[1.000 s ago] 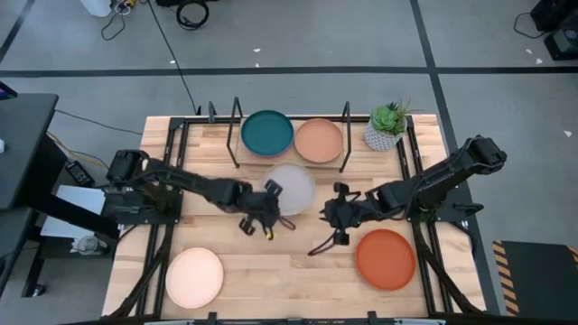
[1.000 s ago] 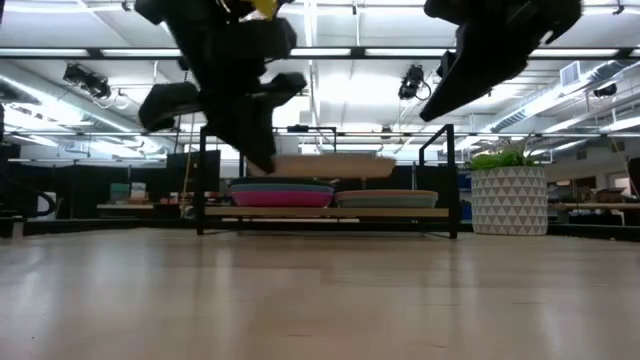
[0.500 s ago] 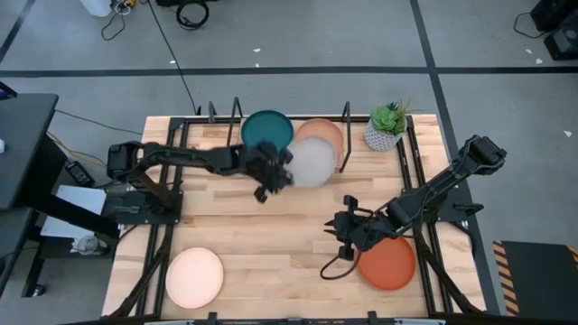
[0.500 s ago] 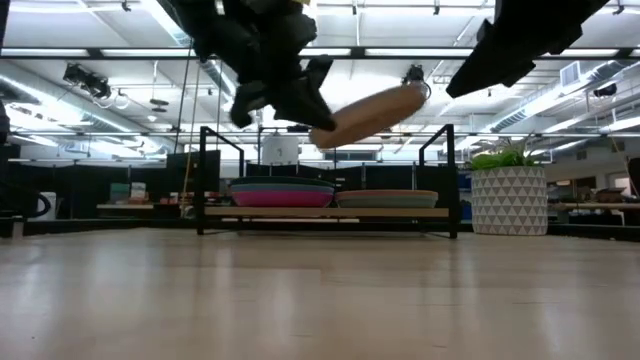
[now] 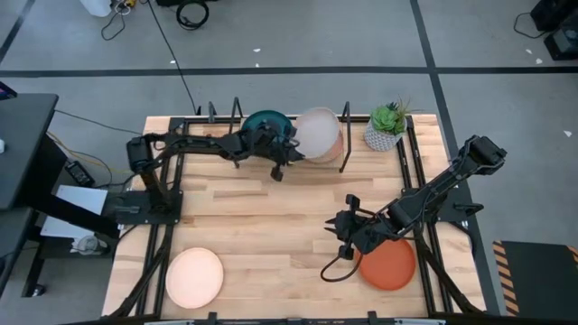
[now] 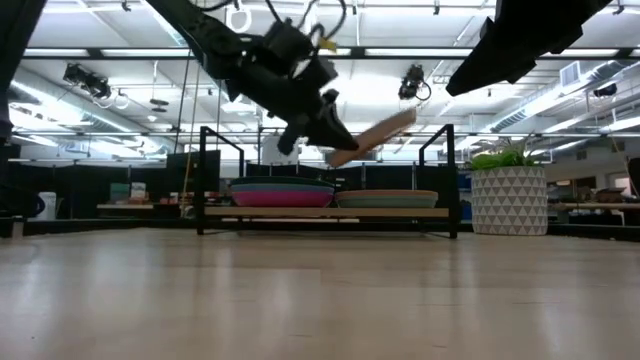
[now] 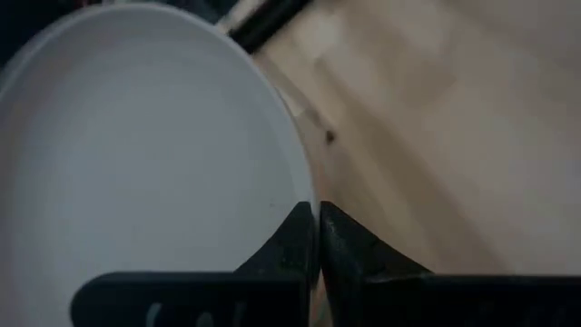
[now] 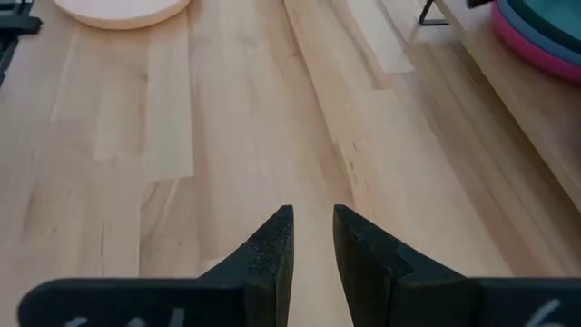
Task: Place and stack plates onto a shelf
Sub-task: Stack the gray plate on top of the brown plate on the shelf
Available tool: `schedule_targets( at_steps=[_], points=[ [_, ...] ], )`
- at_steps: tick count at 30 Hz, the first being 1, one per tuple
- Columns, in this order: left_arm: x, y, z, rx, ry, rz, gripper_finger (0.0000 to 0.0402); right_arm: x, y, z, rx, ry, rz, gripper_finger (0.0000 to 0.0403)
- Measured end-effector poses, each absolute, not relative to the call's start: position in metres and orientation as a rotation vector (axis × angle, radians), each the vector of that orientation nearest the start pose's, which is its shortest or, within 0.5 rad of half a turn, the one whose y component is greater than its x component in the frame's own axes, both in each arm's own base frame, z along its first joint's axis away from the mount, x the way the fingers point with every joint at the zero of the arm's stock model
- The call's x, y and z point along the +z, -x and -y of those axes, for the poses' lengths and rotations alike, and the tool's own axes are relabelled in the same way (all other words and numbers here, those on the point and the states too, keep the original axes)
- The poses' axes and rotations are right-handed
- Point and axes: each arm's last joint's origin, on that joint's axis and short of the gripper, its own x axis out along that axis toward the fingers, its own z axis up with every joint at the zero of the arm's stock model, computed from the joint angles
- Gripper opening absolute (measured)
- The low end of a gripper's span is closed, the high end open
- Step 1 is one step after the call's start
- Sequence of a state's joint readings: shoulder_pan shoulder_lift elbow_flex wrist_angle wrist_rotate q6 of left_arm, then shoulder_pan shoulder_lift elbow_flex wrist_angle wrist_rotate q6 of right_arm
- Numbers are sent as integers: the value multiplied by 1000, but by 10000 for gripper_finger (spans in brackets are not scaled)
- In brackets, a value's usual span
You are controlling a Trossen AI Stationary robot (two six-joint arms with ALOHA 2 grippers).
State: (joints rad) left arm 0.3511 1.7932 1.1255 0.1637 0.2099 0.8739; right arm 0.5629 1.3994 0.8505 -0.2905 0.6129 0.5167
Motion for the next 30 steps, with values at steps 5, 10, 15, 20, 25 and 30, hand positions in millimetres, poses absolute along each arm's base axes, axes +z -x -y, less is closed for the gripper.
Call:
schedule_targets(
  at_steps=[5, 10, 15, 20, 25, 30],
  points=[
    [209, -389, -143, -52, -671, -545, 16, 219, -243, -133, -224, -14, -657, 87],
    [202, -403, -152, -62, -643, -580, 16, 219, -242, -134, -219, -8, -656, 87],
    [191, -407, -160, -59, -626, -613, 17, 219, -242, -135, -218, -2, -658, 87],
    [186, -408, -161, -62, -621, -616, 41, 219, -241, -135, -222, 2, -658, 87],
    [186, -408, -162, -62, -595, -603, 84, 219, -241, -135, -221, 0, -655, 87],
    [187, -408, -161, -65, -595, -601, 114, 218, -241, -135, -223, 2, -659, 87]
  ],
)
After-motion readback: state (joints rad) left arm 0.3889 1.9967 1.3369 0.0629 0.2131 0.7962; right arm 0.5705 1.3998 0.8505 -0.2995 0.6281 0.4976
